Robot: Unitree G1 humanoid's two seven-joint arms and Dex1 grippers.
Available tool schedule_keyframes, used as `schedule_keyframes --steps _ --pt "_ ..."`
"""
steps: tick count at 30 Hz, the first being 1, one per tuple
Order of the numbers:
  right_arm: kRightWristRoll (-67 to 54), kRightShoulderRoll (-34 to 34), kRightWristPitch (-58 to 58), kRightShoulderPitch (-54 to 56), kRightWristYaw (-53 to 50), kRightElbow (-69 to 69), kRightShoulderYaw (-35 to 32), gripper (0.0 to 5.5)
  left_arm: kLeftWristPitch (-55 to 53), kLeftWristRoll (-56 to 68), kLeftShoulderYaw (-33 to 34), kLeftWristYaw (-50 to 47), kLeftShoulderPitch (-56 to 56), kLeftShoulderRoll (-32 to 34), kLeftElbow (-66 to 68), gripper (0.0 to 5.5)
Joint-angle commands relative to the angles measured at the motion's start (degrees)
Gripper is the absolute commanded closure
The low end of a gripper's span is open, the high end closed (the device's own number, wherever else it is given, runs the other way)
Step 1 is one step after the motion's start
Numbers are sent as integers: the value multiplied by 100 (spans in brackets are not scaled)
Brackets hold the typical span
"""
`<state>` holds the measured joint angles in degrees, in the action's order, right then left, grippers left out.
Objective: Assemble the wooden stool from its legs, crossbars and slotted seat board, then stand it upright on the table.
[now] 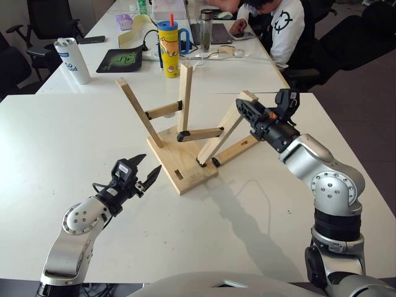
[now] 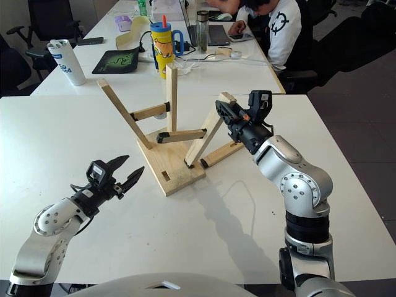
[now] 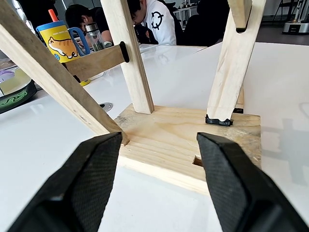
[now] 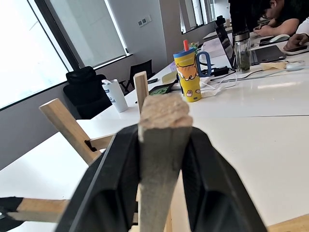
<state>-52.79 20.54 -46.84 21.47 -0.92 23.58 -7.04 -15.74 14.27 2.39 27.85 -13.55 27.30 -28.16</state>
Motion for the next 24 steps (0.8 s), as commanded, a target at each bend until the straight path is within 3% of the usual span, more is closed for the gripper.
schedule_keyframes --steps 1,6,15,24 --pt "41 172 -296 121 -41 -378 -332 446 6 -83 2 -39 -32 -15 -50 262" --pt "309 320 -358 137 227 -576 -218 446 11 -101 22 -50 -10 -7 -49 262" --pt "1367 223 252 -489 637 -25 906 446 -16 -147 -14 -114 -37 -59 -131 262" --pt "1348 -105 596 -376 729 107 666 446 4 -158 -2 -114 -14 -57 -106 262"
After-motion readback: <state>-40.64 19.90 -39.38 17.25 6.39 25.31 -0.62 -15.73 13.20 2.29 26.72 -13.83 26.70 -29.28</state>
